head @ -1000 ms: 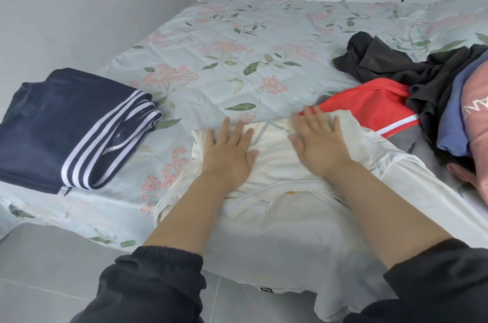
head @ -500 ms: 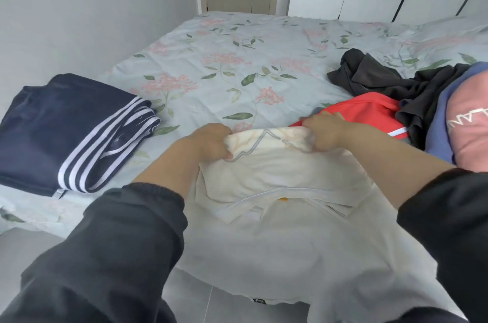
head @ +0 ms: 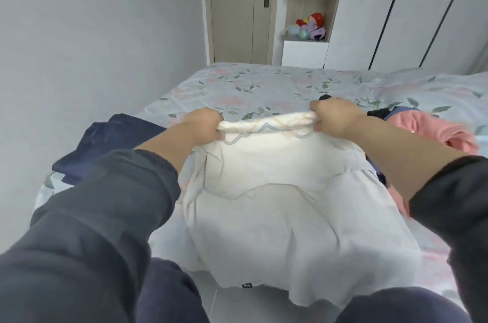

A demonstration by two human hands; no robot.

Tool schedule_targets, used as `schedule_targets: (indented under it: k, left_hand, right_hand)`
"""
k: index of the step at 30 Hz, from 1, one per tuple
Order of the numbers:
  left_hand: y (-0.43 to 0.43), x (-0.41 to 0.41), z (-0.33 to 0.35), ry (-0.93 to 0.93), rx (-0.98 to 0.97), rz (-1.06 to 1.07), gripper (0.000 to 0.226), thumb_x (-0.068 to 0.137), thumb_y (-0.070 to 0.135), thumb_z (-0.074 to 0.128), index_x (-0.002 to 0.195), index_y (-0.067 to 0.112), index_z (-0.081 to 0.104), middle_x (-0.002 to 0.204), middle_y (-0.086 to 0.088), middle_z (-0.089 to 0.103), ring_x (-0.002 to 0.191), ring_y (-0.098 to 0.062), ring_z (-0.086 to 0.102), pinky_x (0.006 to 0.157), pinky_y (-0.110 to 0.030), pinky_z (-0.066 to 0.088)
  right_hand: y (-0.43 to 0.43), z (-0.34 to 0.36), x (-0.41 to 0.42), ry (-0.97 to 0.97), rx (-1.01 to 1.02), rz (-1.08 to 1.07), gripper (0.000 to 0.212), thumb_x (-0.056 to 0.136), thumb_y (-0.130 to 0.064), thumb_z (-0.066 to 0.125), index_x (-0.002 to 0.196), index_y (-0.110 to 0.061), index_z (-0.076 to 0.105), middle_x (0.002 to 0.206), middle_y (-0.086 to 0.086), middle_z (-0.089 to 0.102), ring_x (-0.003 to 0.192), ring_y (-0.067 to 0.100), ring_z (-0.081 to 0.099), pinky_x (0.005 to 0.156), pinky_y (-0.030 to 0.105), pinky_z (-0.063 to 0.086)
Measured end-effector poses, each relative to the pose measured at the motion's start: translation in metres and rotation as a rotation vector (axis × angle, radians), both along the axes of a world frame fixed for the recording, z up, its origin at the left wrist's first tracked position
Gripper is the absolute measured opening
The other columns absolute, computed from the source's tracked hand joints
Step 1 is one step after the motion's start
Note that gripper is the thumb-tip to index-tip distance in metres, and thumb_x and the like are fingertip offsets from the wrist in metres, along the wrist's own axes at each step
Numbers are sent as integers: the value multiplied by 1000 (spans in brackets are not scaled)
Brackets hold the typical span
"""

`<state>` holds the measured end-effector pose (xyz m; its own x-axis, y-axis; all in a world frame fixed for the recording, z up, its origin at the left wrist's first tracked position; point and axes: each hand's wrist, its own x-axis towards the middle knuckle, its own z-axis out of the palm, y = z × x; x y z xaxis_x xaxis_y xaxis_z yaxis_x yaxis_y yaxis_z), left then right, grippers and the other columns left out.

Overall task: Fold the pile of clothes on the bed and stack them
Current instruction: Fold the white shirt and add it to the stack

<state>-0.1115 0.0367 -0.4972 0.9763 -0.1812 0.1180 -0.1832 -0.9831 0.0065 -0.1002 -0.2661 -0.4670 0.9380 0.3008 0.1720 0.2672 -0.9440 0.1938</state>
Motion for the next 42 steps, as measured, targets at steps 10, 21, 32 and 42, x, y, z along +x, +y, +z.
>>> schedule_targets:
  k: [10,21,32,42]
  left_hand:
    - [-13,-50,127,-70,134,-45,26,74,36,78,81,18,60,69,5,53,75,-22,55,55,-26,36]
    - [-8,17,145,9,336,33,28,80,24,73,102,12,61,85,0,56,86,-25,58,66,-33,42]
    - [-28,150,63,-238,439,205,23,84,-3,52,96,13,63,79,0,54,85,-25,57,64,-29,36]
    - [-26,108,-44,-146,328,130,41,82,-6,55,120,9,57,115,-10,50,99,-28,56,64,-32,39]
  right_hand:
    - [-18,99,-58,23,36,27,17,81,-16,70,87,-12,55,95,9,63,82,24,51,67,28,35]
    - [-21,103,-6,39,-61,-61,14,81,1,51,89,-6,60,95,15,63,84,30,57,62,27,37]
    - [-19,29,129,-353,-97,-149,22,82,4,51,100,-2,62,98,16,59,100,34,51,79,37,36]
    - [-35,-70,94,-287,-58,-102,21,79,4,53,99,1,57,96,18,59,97,34,50,82,41,31]
